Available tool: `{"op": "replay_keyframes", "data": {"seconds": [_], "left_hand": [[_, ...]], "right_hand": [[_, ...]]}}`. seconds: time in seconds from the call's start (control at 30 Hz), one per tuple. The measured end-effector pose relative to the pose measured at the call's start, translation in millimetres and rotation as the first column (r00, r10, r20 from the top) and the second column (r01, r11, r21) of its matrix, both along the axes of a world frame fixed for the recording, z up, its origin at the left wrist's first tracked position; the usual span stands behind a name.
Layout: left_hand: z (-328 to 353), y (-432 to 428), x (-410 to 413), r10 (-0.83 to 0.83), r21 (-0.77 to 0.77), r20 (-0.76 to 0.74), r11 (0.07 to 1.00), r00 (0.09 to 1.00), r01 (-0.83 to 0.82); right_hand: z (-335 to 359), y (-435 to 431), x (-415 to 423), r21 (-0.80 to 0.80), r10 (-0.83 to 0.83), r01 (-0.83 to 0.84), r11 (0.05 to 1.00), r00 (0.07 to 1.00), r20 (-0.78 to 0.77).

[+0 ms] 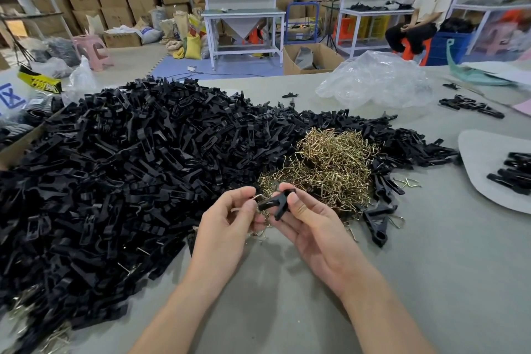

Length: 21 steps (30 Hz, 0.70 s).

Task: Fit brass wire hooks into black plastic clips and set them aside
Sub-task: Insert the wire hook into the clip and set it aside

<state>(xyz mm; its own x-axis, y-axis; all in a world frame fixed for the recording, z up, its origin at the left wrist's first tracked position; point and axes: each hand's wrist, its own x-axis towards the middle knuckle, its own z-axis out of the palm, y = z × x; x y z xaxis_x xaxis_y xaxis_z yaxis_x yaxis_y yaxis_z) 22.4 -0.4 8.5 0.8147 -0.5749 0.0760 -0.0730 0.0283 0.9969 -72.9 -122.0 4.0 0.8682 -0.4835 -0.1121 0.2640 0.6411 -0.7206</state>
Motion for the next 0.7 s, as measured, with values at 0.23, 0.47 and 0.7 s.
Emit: {"op": "replay_keyframes", "data": {"seconds": [0.23, 0.47, 0.7], "left_hand": [[0.7, 1.5, -10.1, -0.016, 0.121, 0.369, 0.992, 0.929, -0.032], [6.1, 0.4, -8.6, -0.021, -0.070, -0.082, 0.997, 0.996, 0.015], [9.9, -0.9, -8.8, -0.304, -0.315, -0.491, 0.936, 0.816, 0.160]], "right_hand": [[0.2, -2.7, -1.3, 0.123, -0.013, 0.006, 0.992, 0.998, 0.056], [-1.6, -9.7, -1.8, 0.118, -0.127, 0.112, 0.987, 0.984, 0.124], [2.6, 0.2, 1.5, -0.065, -0.117, 0.131, 0.989, 0.976, 0.182]]}}
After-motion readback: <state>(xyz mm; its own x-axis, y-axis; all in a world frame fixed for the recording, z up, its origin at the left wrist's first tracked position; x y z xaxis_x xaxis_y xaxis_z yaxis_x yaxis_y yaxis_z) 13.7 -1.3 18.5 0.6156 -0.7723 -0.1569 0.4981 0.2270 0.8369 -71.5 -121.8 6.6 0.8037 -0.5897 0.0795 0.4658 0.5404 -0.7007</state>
